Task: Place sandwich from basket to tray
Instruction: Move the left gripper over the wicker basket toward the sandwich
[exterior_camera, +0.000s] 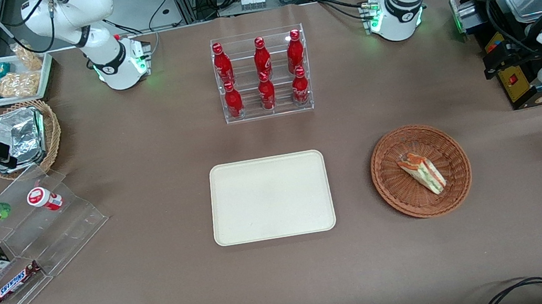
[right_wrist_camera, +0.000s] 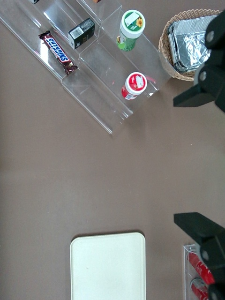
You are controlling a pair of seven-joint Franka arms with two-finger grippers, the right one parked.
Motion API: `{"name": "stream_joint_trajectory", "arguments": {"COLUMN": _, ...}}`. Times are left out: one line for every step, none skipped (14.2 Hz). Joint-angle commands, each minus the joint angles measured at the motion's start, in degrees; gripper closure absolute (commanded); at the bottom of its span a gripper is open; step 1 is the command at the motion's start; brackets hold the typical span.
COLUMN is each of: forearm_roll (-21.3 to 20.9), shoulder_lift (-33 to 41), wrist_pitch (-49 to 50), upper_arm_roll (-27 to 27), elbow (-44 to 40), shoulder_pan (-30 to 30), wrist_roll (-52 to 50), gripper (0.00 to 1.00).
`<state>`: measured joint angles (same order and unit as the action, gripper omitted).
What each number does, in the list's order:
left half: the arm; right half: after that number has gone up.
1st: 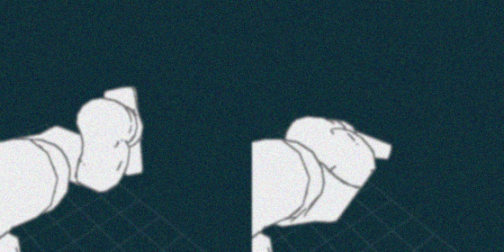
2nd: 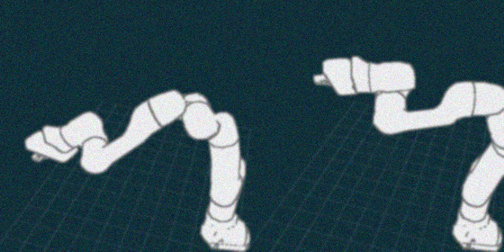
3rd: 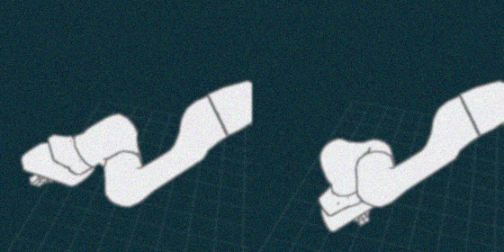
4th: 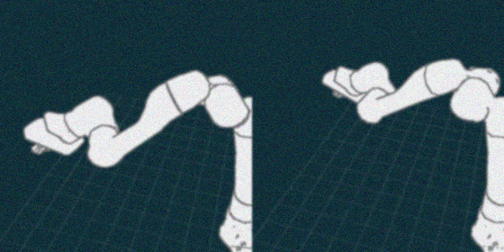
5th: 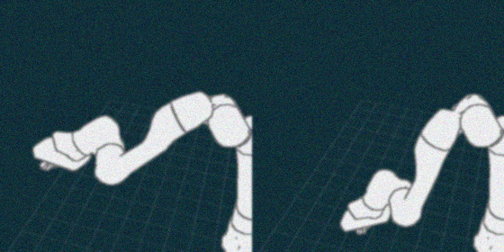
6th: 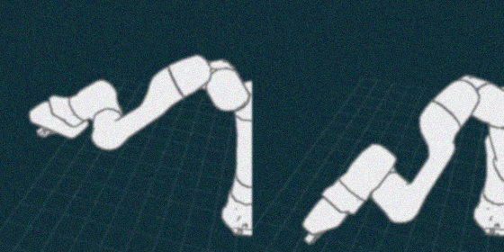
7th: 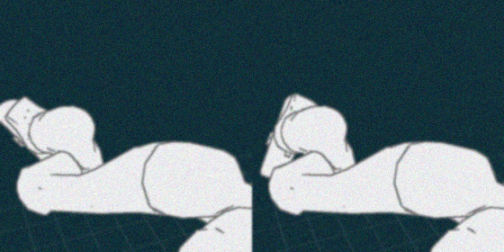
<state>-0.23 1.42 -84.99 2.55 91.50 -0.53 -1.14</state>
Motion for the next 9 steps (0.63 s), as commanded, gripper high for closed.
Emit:
{"name": "stream_joint_trajectory", "arguments": {"forearm_roll": 0.0, "shoulder_lift": -0.9, "wrist_pitch": 0.2, "upper_arm_roll": 0.1, "elbow": 0.5, "shoulder_pan": -0.1, "wrist_roll": -0.5, "gripper": 0.0}}
{"name": "stream_joint_trajectory", "arguments": {"forearm_roll": 0.0, "shoulder_lift": -1.7, "wrist_pitch": 0.4, "upper_arm_roll": 0.1, "elbow": 0.6, "shoulder_pan": -0.1, "wrist_roll": -0.7, "gripper": 0.0}}
{"name": "stream_joint_trajectory", "arguments": {"forearm_roll": -0.5, "shoulder_lift": -2.6, "wrist_pitch": 0.4, "upper_arm_roll": 0.0, "elbow": 0.6, "shoulder_pan": -0.1, "wrist_roll": -0.6, "gripper": 0.0}}
{"name": "stream_joint_trajectory", "arguments": {"forearm_roll": -1.5, "shoulder_lift": -3.5, "wrist_pitch": 0.5, "upper_arm_roll": -0.1, "elbow": 0.6, "shoulder_pan": 0.3, "wrist_roll": -0.7, "gripper": 0.0}}
{"name": "stream_joint_trajectory", "arguments": {"forearm_roll": -1.7, "shoulder_lift": -4.8, "wrist_pitch": 0.1, "upper_arm_roll": -0.1, "elbow": 1.0, "shoulder_pan": 0.4, "wrist_roll": -0.8, "gripper": 0.0}}
{"name": "stream_joint_trajectory", "arguments": {"forearm_roll": -1.9, "shoulder_lift": -7.2, "wrist_pitch": -0.1, "upper_arm_roll": -0.1, "elbow": 0.8, "shoulder_pan": 0.3, "wrist_roll": -0.8, "gripper": 0.0}}
{"name": "stream_joint_trajectory", "arguments": {"forearm_roll": -2.1, "shoulder_lift": -8.7, "wrist_pitch": -0.4, "upper_arm_roll": -0.1, "elbow": 0.9, "shoulder_pan": 0.2, "wrist_roll": -0.8, "gripper": 0.0}}
{"name": "stream_joint_trajectory", "arguments": {"forearm_roll": -2.2, "shoulder_lift": -10.7, "wrist_pitch": -1.7, "upper_arm_roll": -0.1, "elbow": 1.0, "shoulder_pan": 0.2, "wrist_roll": -0.9, "gripper": 0.0}}
{"name": "stream_joint_trajectory", "arguments": {"forearm_roll": -2.2, "shoulder_lift": -12.4, "wrist_pitch": -3.5, "upper_arm_roll": -0.1, "elbow": 1.3, "shoulder_pan": 0.0, "wrist_roll": -1.0, "gripper": 0.0}}
